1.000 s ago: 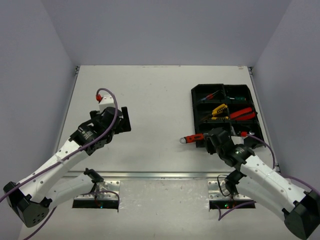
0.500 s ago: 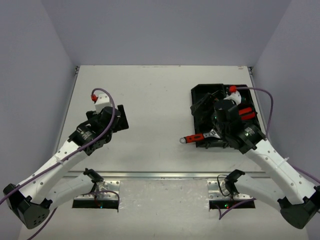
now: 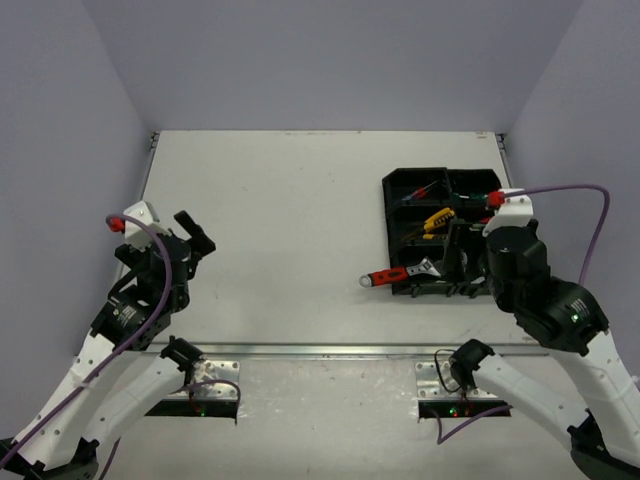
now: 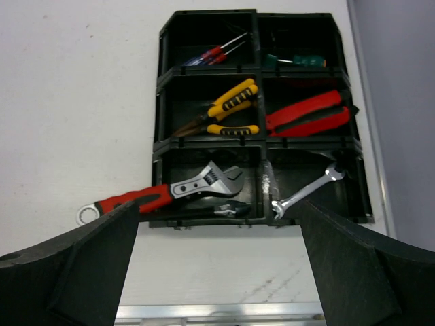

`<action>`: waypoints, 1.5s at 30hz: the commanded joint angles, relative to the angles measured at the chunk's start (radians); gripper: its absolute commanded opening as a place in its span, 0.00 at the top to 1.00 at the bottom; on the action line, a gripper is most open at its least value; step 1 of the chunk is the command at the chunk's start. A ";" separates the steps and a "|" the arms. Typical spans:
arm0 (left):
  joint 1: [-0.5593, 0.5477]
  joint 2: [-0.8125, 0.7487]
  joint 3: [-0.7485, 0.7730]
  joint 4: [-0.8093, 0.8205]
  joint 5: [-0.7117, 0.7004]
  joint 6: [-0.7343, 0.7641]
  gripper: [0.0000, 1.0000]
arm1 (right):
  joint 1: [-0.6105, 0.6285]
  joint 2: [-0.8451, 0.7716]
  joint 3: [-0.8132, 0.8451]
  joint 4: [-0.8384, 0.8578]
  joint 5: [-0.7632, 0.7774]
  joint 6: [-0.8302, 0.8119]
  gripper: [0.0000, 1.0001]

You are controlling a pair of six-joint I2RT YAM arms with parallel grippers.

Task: Sort the tools into containers

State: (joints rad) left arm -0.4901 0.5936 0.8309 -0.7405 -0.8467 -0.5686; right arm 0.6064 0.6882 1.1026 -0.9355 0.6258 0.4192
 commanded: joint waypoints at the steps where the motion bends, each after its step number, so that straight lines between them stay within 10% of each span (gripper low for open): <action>1: 0.007 -0.049 -0.062 0.090 -0.009 0.064 0.00 | 0.002 -0.080 0.017 -0.132 0.113 -0.037 0.01; 18: 0.022 -0.108 -0.128 0.171 0.063 0.107 0.00 | 0.003 -0.405 -0.083 -0.110 0.074 -0.144 0.01; 45: 0.051 -0.156 -0.190 0.271 0.157 0.201 0.00 | 0.003 -0.405 -0.165 -0.025 0.102 -0.124 0.01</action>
